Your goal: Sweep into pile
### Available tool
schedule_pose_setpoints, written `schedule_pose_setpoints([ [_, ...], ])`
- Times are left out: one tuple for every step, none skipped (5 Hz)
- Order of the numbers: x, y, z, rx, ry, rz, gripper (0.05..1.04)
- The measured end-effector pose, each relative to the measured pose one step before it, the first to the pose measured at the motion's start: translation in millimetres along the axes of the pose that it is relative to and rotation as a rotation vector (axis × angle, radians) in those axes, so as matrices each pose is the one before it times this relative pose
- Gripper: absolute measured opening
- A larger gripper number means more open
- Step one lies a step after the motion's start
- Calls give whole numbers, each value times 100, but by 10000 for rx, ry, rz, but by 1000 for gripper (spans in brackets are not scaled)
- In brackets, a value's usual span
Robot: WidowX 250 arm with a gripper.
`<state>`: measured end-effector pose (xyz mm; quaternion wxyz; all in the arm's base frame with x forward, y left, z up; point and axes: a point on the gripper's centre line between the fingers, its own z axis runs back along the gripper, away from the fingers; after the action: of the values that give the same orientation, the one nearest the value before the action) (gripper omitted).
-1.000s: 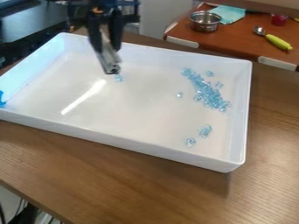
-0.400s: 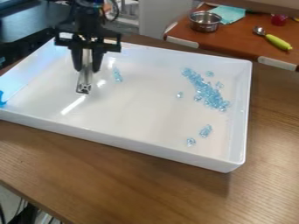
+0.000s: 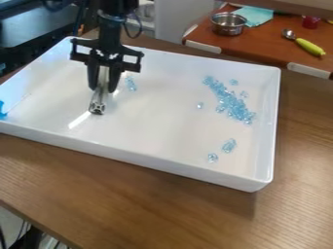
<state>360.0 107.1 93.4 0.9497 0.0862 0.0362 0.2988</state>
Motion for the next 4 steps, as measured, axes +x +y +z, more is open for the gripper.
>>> schedule_pose_setpoints([
  [-33,-893,311,-182,216,-181,336],
  [-1355,-2421,626,-336,363,-689,336],
  [-1455,-2764,532,-293,292,-612,336],
  [-360,-1884,871,-275,-130,-227,336],
])
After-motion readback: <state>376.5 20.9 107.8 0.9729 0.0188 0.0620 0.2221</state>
